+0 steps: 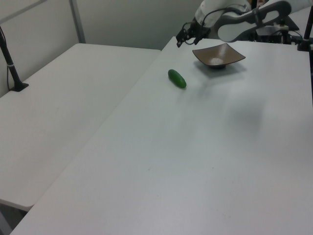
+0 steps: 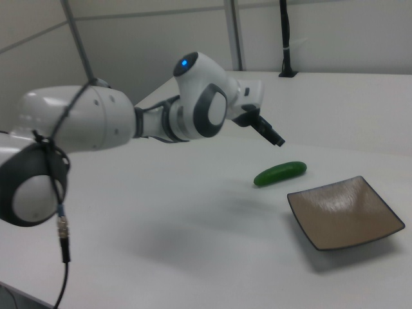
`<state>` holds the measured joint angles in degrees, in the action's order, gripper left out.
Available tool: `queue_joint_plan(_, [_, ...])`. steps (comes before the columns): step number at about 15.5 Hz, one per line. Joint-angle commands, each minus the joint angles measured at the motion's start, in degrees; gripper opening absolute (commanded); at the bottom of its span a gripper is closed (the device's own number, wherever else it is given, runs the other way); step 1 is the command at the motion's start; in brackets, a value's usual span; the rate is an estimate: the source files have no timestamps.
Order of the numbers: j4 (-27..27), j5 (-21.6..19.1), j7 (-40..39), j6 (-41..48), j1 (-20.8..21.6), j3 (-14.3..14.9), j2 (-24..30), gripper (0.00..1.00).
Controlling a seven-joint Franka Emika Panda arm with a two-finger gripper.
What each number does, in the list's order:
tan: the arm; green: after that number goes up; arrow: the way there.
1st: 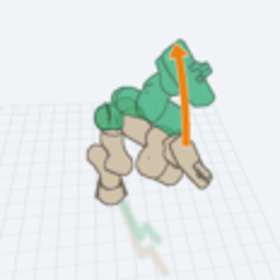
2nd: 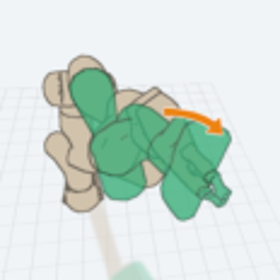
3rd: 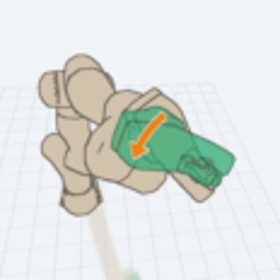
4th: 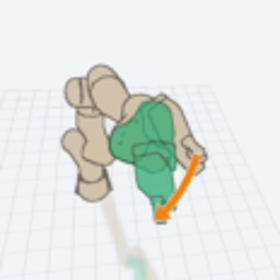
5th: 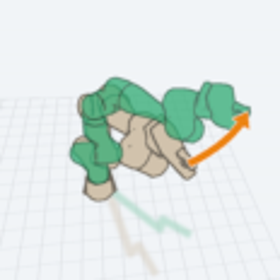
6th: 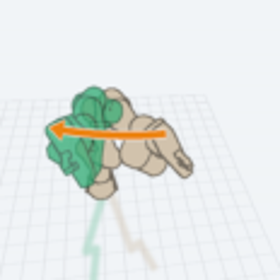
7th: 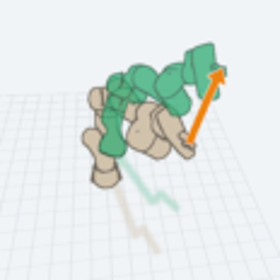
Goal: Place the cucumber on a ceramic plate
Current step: 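Lower the gripper over the cucumber and close it around the middle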
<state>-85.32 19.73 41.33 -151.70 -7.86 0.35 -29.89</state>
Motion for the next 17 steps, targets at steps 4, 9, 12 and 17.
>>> queue_joint_plan(4, [8.5,9.6,14.1,-1.2,-0.6,-2.1,-10.5,1.00])
queue_joint_plan(9, [11.4,16.7,20.2,-3.0,-0.5,-2.5,-16.1,1.00])
queue_joint_plan(12, [14.1,16.7,20.3,-3.1,-0.5,-2.5,-18.5,1.00])
queue_joint_plan(17, [14.6,18.6,20.3,-3.0,-0.4,-3.2,-20.6,1.00])
